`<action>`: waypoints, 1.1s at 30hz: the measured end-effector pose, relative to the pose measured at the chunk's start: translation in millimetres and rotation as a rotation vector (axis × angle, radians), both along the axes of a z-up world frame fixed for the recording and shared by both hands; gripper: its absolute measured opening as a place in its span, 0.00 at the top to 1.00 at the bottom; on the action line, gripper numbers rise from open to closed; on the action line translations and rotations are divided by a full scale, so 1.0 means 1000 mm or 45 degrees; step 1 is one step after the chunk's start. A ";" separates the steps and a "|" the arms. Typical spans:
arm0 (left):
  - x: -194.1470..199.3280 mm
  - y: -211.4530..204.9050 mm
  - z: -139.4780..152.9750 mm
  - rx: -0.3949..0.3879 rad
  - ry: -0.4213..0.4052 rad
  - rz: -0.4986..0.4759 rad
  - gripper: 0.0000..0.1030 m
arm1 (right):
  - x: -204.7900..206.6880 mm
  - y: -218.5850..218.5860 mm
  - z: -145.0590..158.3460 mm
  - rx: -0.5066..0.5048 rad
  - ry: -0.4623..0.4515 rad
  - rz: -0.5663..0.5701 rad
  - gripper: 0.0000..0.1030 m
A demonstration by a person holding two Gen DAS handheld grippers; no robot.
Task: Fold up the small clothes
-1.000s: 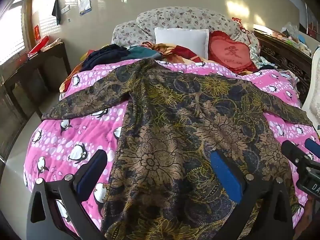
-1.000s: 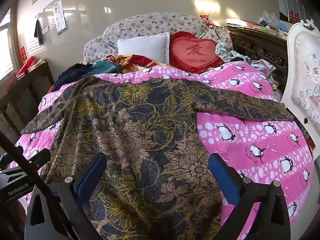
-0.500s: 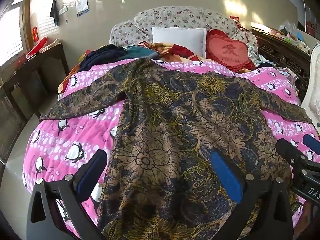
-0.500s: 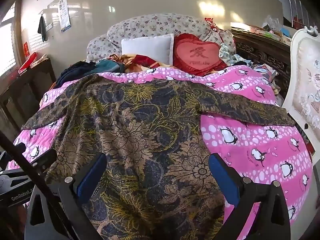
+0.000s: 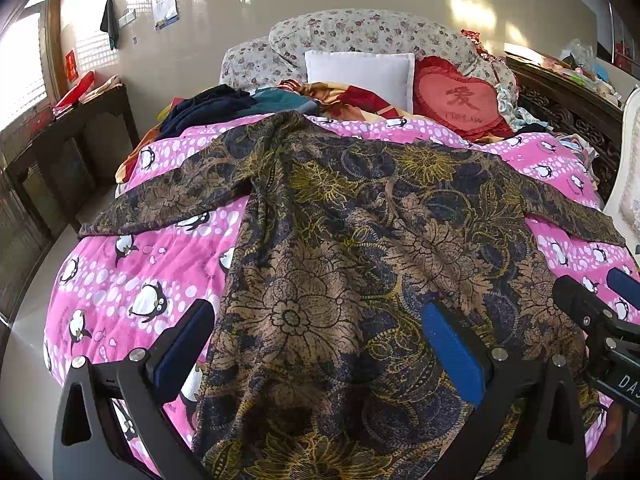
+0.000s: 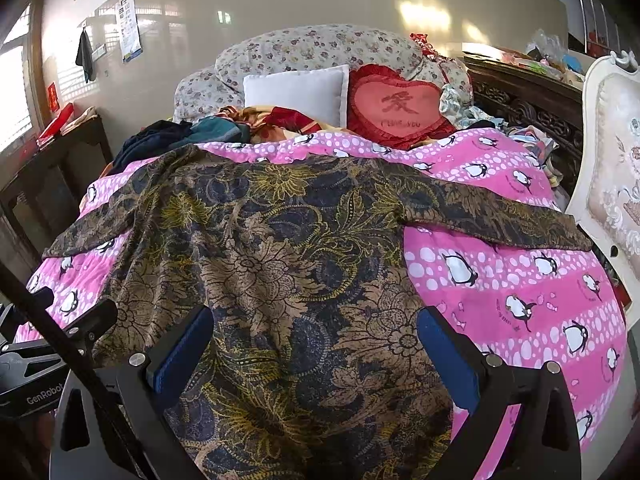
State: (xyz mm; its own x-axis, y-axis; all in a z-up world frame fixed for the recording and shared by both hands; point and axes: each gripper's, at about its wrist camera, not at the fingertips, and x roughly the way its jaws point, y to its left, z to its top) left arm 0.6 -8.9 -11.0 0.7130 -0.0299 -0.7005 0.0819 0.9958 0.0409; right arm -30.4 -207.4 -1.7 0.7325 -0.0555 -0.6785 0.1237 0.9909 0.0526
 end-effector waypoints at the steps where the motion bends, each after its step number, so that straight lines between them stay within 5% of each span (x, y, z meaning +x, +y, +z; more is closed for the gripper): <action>1: 0.000 0.001 -0.001 -0.002 0.001 0.000 0.00 | 0.000 0.000 0.000 0.001 0.003 -0.002 0.00; 33: 0.005 0.004 -0.010 -0.039 0.064 0.024 0.00 | 0.003 -0.002 -0.009 0.009 0.029 -0.001 0.00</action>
